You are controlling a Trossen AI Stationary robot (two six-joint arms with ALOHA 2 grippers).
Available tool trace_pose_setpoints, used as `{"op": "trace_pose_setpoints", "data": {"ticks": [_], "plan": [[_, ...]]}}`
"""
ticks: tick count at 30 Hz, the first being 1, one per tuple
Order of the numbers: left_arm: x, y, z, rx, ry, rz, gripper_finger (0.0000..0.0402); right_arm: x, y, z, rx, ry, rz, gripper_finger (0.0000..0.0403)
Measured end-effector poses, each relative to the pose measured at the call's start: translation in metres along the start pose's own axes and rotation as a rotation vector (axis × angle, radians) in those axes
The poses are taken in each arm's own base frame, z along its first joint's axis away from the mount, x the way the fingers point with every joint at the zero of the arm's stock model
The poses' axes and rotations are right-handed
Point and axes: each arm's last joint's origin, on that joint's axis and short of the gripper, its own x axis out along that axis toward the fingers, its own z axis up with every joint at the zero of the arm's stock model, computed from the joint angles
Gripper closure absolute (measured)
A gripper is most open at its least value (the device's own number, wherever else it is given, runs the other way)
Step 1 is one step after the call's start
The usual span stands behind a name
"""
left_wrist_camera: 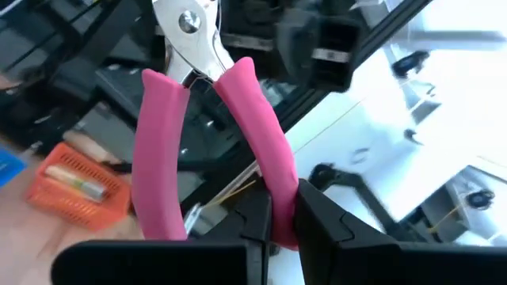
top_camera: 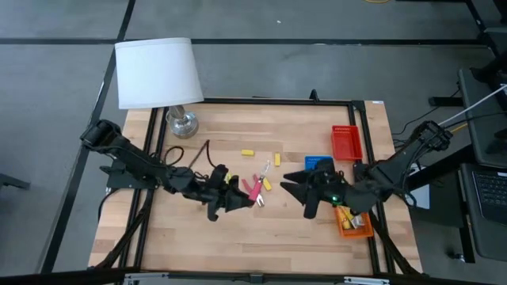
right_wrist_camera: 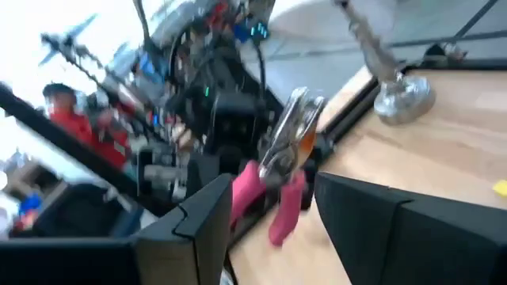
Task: Pick & Place School Supplies
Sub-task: Put the left pink hole puncher into the red bin
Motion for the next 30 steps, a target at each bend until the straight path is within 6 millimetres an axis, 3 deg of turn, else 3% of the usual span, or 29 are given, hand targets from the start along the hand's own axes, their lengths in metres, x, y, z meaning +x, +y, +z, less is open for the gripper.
{"op": "trace_pose_setpoints", "data": {"ticks": [16,23,30], "plan": [[0.001,0.001,0.005,0.011,-0.042,-0.006,0.0374,0.029,-0.008,0.022,0.155,-0.044,0.037,0.0218],[0.001,0.002,0.005,0.002,-0.046,0.004,0.0374,0.052,-0.013,0.014,0.145,-0.009,0.052,0.0218],[0.001,0.002,0.005,-0.001,-0.051,0.012,0.0374,0.061,-0.018,0.014,0.151,-0.013,0.036,0.0218]]}}
